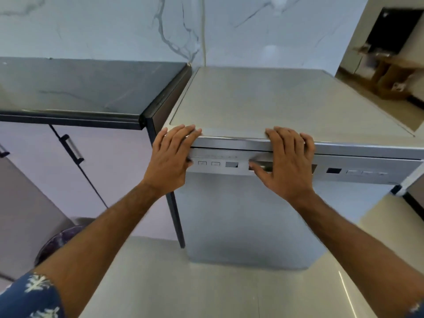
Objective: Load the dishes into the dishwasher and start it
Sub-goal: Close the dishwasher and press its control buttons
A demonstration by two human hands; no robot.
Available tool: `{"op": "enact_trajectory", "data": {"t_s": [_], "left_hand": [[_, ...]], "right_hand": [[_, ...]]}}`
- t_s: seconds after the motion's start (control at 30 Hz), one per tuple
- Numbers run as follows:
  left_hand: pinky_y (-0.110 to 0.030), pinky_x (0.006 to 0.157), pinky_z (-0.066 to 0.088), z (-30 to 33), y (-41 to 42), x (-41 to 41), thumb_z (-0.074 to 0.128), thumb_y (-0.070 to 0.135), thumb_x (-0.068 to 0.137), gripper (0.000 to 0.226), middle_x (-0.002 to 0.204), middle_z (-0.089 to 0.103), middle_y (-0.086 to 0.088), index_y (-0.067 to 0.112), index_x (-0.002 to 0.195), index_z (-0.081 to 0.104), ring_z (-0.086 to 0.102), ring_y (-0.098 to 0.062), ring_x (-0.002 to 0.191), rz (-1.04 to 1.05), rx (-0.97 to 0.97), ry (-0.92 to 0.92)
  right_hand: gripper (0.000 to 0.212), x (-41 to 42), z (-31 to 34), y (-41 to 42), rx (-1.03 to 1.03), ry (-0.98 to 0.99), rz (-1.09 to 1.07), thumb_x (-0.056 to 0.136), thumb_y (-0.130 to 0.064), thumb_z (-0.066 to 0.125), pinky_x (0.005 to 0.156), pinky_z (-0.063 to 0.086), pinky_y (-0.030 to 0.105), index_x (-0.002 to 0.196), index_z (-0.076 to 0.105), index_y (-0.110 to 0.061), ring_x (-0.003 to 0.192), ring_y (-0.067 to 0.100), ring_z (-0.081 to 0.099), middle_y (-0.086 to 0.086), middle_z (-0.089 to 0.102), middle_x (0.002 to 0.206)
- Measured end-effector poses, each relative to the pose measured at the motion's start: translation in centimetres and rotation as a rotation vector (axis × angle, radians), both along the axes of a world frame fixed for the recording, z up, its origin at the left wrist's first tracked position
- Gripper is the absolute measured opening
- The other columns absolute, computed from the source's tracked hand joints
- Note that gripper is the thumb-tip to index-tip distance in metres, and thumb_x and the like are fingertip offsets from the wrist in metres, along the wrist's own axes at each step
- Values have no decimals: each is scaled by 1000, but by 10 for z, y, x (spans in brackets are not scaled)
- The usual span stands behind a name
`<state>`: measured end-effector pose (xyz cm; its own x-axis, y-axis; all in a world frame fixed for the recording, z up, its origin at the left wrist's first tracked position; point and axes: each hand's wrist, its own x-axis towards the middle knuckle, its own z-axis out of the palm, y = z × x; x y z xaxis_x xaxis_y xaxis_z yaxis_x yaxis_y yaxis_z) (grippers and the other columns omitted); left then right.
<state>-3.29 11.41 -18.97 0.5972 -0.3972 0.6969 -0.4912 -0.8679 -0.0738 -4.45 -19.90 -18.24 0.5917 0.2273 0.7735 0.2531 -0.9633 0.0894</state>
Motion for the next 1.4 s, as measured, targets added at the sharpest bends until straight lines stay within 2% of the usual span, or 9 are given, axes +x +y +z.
{"op": "enact_trajectory", "data": {"t_s": [0.2, 0.4, 0.63, 0.77, 0.97, 1.13, 1.23, 1.3, 1.4], "left_hand": [[-52, 123, 11, -9, 6, 5, 75, 29, 73, 98, 155, 34, -6, 15, 157, 26, 30, -27, 145, -41, 53, -146], [-53, 122, 13, -15, 11, 12, 51, 44, 82, 87, 152, 37, -8, 14, 158, 22, 32, -29, 144, -68, 91, -244], [-53, 123, 9, -15, 16, 13, 42, 50, 87, 84, 154, 34, -9, 14, 159, 18, 29, -27, 146, -88, 109, -228], [-53, 123, 9, -14, 17, 13, 51, 44, 88, 83, 154, 34, -8, 15, 159, 19, 29, -27, 146, -92, 114, -219], [-50, 124, 5, -14, 13, 10, 70, 29, 77, 93, 150, 37, -6, 17, 157, 23, 30, -26, 143, -97, 74, -217], [-51, 124, 4, -14, 10, 10, 71, 26, 75, 97, 150, 36, -9, 15, 157, 21, 30, -28, 143, -58, 95, -232], [-52, 124, 4, -17, 9, 11, 58, 38, 86, 84, 150, 36, -7, 16, 157, 20, 31, -27, 143, -54, 84, -255], [-53, 124, 3, -21, 4, 12, 51, 54, 91, 81, 150, 35, -6, 17, 156, 22, 29, -26, 144, -50, 36, -267], [-53, 124, -1, -26, -2, 15, 60, 71, 81, 99, 151, 34, -6, 17, 155, 23, 27, -27, 145, -24, -3, -273]], "right_hand": [[73, 11, -15, -2, 34, -174, 63, 83, -65, 57, 110, 25, 46, 135, 52, -15, 123, 27, 47, 6, 53, 133], [74, 19, -23, -3, 11, -291, 47, 83, -68, 52, 108, 25, 46, 136, 50, -16, 120, 27, 47, 5, 53, 130], [77, 18, -24, -2, -18, -272, -7, 84, -71, 46, 111, 23, 46, 140, 44, -18, 122, 25, 44, 4, 50, 134], [77, 17, -23, -1, -21, -249, -17, 84, -71, 46, 112, 21, 46, 140, 44, -19, 122, 25, 44, 5, 50, 134], [77, 14, -24, 2, -9, -254, -34, 84, -71, 45, 113, 20, 46, 139, 45, -18, 122, 26, 44, 5, 51, 133], [77, 10, -23, 3, -1, -239, -38, 84, -71, 46, 114, 21, 47, 139, 45, -17, 122, 27, 45, 7, 52, 132], [78, 9, -23, 4, -5, -231, -46, 84, -71, 46, 115, 20, 48, 139, 44, -16, 123, 27, 45, 7, 52, 133], [79, 10, -24, 4, -7, -227, -53, 84, -71, 44, 116, 19, 49, 140, 43, -16, 125, 28, 45, 7, 52, 134], [86, 11, -24, 4, -14, -214, -47, 81, -75, 45, 118, 16, 50, 143, 41, -15, 127, 28, 43, 7, 50, 137]]}}
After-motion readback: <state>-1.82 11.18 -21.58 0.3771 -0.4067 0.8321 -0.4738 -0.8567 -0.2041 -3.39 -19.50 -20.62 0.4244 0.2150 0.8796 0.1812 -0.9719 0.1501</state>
